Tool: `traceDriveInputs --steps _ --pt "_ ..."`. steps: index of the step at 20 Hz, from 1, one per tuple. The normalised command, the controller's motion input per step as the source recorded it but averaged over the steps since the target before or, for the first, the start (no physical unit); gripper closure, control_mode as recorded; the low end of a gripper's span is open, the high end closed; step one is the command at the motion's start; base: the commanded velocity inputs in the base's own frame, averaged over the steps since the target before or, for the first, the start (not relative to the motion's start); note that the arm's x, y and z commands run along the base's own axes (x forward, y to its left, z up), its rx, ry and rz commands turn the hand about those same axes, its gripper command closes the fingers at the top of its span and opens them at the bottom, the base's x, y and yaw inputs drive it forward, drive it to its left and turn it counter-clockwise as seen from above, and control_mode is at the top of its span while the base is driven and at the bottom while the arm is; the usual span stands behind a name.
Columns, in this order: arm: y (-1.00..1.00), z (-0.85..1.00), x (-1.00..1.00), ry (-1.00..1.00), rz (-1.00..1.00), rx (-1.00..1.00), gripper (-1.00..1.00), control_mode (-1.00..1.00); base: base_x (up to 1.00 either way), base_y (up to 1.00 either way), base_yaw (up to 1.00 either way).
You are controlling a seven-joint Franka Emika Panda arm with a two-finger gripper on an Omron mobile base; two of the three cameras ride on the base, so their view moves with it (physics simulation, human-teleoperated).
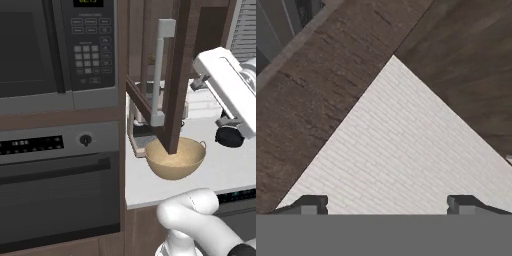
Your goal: Open the cabinet, pick up the bread from the cabinet and place it in the basket. Then move the basket to the dining counter.
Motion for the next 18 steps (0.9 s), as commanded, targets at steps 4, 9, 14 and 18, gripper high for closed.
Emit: traceDriveInputs --steps 4,9,14,18 --pt "-0.37 0.16 -0.77 -0.16 0.0 0.21 -1.0 -1.0 0.0 0.0 0.0" --pt "-0.13 -0.01 -0.66 -0.12 -0.08 0.08 -1.0 -1.0 0.0 0.0 0.0" --pt "-0.73 -0.69 0.82 -0.35 -0.04 -0.06 -1.0 -1.0 0.0 0.0 0.0" --pt "-0.39 -0.64 0.99 -0.66 0.0 -0.21 -1.0 -1.0 0.0 0.0 0.0"
